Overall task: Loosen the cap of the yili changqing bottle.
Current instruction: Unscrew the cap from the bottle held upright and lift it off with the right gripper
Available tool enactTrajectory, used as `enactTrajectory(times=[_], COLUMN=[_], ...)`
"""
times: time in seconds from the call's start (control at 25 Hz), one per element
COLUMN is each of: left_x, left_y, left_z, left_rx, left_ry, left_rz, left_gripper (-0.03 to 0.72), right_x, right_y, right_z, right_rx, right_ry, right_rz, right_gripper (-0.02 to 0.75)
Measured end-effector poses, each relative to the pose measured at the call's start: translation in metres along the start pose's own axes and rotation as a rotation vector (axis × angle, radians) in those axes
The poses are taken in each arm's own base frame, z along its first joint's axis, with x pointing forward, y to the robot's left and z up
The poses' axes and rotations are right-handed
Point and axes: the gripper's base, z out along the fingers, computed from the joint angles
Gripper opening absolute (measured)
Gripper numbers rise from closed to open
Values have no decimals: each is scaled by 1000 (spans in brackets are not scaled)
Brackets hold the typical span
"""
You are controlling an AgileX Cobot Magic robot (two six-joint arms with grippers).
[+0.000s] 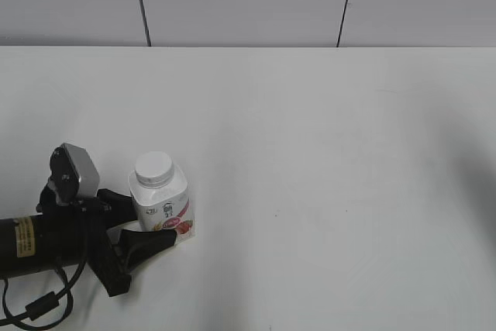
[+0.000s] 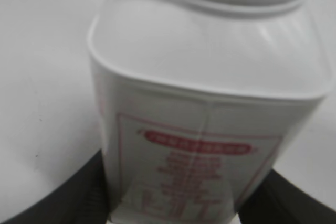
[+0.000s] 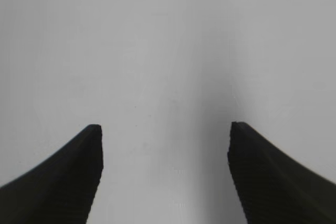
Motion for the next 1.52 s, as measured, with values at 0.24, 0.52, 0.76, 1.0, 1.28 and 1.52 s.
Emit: enactTrajectory(times=[0.24, 0.52, 0.76, 1.0, 1.28, 1.52], left_x=[0, 0, 0, 0, 0, 0], left_y=[0, 0, 0, 0, 0, 0], left_z=[0, 0, 0, 0, 0, 0], left_rx=[0, 0, 1, 1, 1, 2], left_ry=[0, -1, -1, -1, -1, -1], left_rz=[0, 0, 0, 0, 1, 1], left_gripper=[419, 419, 419, 419, 417, 417], right_x=[-15, -40, -69, -83, -67, -39], right_y=[1, 4, 12, 67, 151, 209], right_z=[22, 34, 52, 64, 91, 98], right_rx=[-22, -61, -63, -89, -214, -327], right_ry=[197, 482, 491, 471, 546, 634], right_rz=[-7, -24, -50, -192, -295, -320], right_gripper=[532, 494, 492, 492, 492, 492])
